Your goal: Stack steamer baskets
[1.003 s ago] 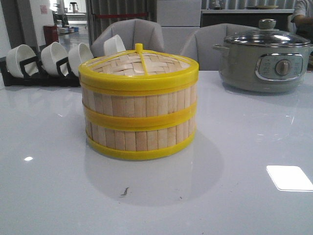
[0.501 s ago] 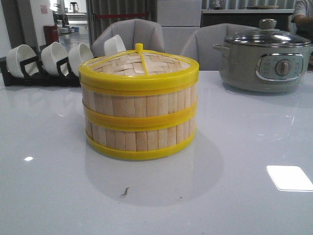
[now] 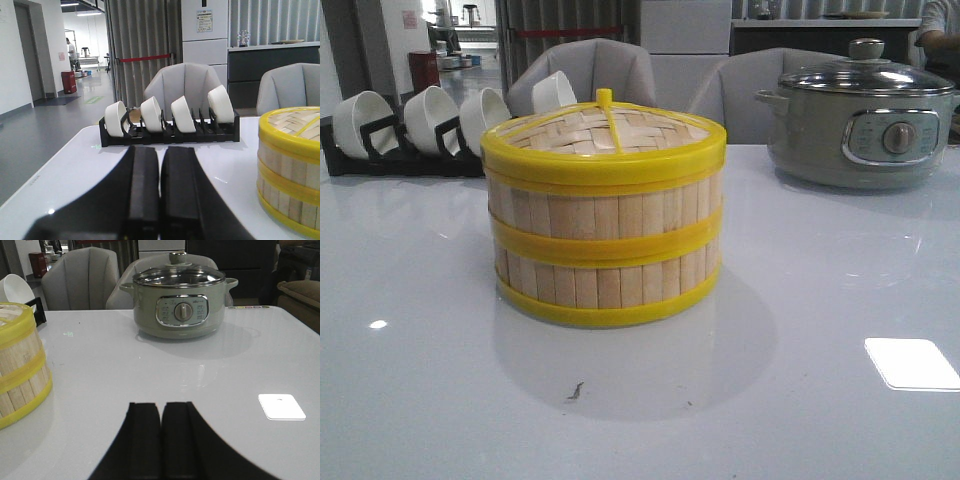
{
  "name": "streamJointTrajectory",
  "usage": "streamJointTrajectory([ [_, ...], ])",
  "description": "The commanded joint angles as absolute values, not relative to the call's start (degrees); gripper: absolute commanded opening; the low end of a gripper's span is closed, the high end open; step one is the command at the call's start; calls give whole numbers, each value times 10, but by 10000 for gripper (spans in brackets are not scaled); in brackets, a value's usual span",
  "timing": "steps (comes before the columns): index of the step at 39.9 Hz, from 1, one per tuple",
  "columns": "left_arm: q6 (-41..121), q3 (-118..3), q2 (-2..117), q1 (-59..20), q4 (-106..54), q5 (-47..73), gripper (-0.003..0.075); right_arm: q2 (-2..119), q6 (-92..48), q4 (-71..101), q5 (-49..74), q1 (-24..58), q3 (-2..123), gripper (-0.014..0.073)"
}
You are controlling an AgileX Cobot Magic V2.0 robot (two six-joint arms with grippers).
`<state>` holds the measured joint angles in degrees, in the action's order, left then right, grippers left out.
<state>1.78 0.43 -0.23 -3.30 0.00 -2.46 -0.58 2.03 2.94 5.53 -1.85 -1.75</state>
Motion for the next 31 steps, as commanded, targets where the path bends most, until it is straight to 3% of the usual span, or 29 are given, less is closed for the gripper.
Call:
streamJointTrajectory([
  [1, 19, 4, -10, -33, -5, -77, 84, -18, 9, 34, 0, -22, -9, 50],
  [31, 19, 4, -10, -33, -5, -77, 84, -18, 9, 34, -4, -22, -9, 50],
])
